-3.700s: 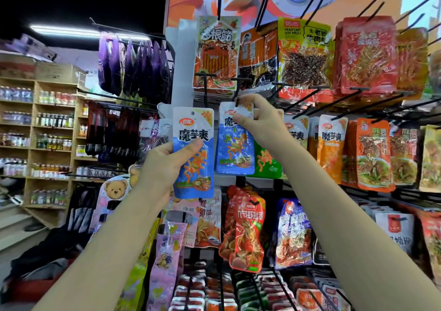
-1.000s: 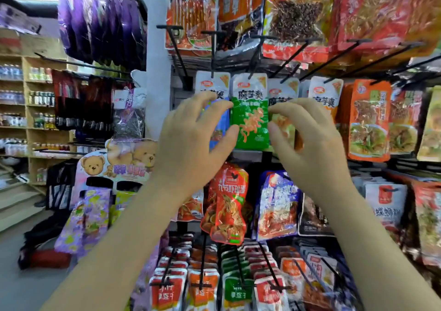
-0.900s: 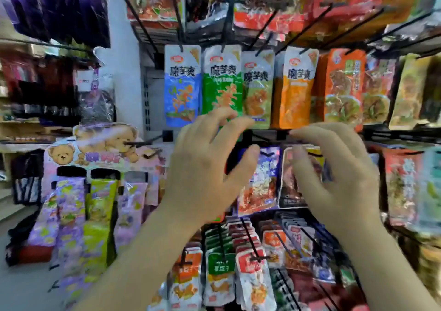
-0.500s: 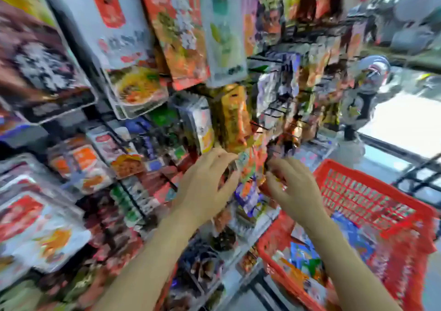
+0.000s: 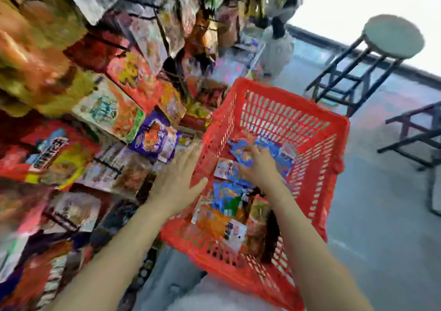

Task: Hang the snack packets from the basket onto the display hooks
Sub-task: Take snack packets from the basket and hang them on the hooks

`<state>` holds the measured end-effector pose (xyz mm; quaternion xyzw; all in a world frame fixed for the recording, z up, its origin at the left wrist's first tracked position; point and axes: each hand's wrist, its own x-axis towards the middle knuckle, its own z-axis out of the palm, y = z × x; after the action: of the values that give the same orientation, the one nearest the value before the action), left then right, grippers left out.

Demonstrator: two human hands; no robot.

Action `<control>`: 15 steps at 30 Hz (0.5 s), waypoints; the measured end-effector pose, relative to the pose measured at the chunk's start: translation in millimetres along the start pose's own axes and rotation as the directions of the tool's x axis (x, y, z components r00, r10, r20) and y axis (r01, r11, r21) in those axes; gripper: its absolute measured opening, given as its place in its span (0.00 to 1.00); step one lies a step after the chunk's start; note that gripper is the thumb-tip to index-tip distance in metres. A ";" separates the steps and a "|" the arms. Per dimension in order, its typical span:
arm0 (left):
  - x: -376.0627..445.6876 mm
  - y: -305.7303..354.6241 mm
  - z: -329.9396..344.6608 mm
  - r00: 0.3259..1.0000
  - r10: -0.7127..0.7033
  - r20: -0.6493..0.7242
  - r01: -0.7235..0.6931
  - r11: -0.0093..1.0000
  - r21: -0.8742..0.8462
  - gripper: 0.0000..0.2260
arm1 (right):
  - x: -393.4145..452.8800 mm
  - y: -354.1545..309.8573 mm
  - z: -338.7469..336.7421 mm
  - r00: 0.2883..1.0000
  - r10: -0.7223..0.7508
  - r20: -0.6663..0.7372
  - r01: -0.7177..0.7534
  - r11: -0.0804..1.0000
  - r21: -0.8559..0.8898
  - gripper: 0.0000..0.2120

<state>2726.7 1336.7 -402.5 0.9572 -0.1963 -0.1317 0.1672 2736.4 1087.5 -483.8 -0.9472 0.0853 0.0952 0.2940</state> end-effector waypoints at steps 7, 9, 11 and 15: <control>18.6 -1.1 13.2 0.999 -0.044 -0.001 0.044 0.998 0.035 0.37 | 33.2 41.1 37.3 0.961 0.268 0.067 -0.266 0.963 -0.039 0.48; 18.6 -0.7 12.4 0.999 -0.037 -0.036 0.038 0.999 0.030 0.35 | 35.4 43.3 46.5 0.958 0.260 0.118 -0.240 0.957 -0.162 0.51; 18.0 -1.4 12.8 0.998 -0.021 -0.064 0.023 0.999 0.042 0.33 | 40.4 42.9 51.1 0.967 0.215 0.139 -0.184 0.960 -0.211 0.48; 17.8 6.7 8.3 0.996 -0.076 -0.049 0.080 0.994 0.074 0.31 | 41.4 42.7 49.0 0.976 0.173 0.133 -0.160 0.981 -0.107 0.46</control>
<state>2737.6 1321.1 -410.9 0.9725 -0.1598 -0.1086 0.1301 2760.8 1076.5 -556.1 -0.9406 0.1387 0.1904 0.2445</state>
